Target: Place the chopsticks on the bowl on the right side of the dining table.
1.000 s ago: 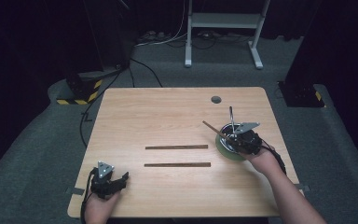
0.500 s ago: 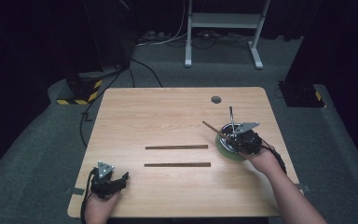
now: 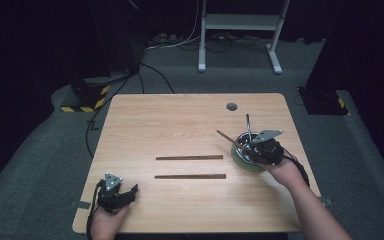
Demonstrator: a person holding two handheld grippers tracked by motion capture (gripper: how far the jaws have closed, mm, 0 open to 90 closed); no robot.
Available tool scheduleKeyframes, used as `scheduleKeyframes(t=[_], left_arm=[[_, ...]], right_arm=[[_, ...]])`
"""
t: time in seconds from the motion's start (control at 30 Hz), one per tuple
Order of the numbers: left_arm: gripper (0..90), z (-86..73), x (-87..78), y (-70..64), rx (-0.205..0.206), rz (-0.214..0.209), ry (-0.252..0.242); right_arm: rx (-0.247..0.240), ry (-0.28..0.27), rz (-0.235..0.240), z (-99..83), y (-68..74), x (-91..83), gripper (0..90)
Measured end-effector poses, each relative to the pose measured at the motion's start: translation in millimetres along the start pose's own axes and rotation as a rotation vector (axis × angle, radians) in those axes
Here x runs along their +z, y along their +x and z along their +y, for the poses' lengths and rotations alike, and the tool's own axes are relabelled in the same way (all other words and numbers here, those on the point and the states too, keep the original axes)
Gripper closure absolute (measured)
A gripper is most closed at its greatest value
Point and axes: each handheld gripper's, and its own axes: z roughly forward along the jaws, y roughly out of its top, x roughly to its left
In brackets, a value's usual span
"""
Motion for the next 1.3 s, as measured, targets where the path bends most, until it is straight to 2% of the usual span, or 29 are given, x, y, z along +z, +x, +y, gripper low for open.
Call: scheduleKeyframes(t=[0.1, 0.27, 0.43, 0.5, 0.67, 0.7, 0.9, 1.3], left_arm=[[27.8, 0.0, 0.0, 0.0, 0.000, 0.000, 0.000], [27.8, 0.0, 0.0, -0.1, 0.001, 0.001, 0.000], [27.9, 0.0, 0.0, -0.1, 0.001, 0.001, 0.000], [27.9, 0.0, 0.0, -0.1, 0.000, 0.001, 0.000], [27.8, 0.0, 0.0, -0.1, 0.000, 0.000, 0.000], [27.9, 0.0, 0.0, 0.1, 0.001, 0.000, 0.000], [27.9, 0.0, 0.0, -0.1, 0.001, 0.001, 0.000], [28.5, 0.0, 0.0, 0.3, 0.003, 0.004, -0.001]], right_arm=[[0.002, -0.031, -0.017, -1.0, 4.4, -11.6, 66.4], [0.014, -0.078, -0.064, -13.7, 23.3, -27.9, 67.9], [0.088, -0.163, -0.074, -37.0, 42.4, -39.1, 75.6], [0.113, -0.190, -0.097, -46.8, 49.3, -41.3, 77.9], [0.149, -0.215, -0.153, -71.3, 62.2, -42.8, 84.9], [0.162, -0.231, -0.168, -80.4, 62.1, -41.5, 87.3], [0.189, -0.221, -0.192, -94.9, 58.8, -39.2, 87.9], [0.242, -0.241, -0.224, -99.6, 49.7, -35.5, 88.3]])
